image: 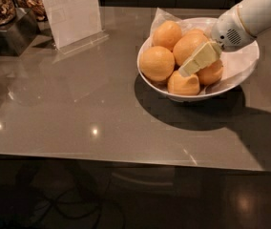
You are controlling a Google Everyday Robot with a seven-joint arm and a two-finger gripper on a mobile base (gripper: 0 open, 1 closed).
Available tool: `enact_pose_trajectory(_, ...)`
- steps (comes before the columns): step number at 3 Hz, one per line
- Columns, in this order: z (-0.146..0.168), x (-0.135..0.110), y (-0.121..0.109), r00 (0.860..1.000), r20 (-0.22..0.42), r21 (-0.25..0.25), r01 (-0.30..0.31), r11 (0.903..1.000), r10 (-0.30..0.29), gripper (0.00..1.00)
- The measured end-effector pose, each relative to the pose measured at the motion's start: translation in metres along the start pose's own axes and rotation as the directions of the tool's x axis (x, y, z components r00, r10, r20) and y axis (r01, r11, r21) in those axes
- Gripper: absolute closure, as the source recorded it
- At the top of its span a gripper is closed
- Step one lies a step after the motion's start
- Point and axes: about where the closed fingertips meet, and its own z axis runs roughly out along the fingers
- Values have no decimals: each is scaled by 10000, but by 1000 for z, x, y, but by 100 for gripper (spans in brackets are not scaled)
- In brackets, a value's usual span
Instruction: Pick orange from white bowl
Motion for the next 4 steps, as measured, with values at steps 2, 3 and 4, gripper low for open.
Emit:
enact_pose_trajectory(2, 0, 0, 0, 10000, 0, -2, 1, 10000, -1, 65)
enact_pose_trajectory(3, -3, -3, 0, 10000, 3, -1, 2, 10000, -2, 88)
enact_pose_trajectory(4, -17, -7, 7, 9989, 324, 150, 319, 9994, -324, 100)
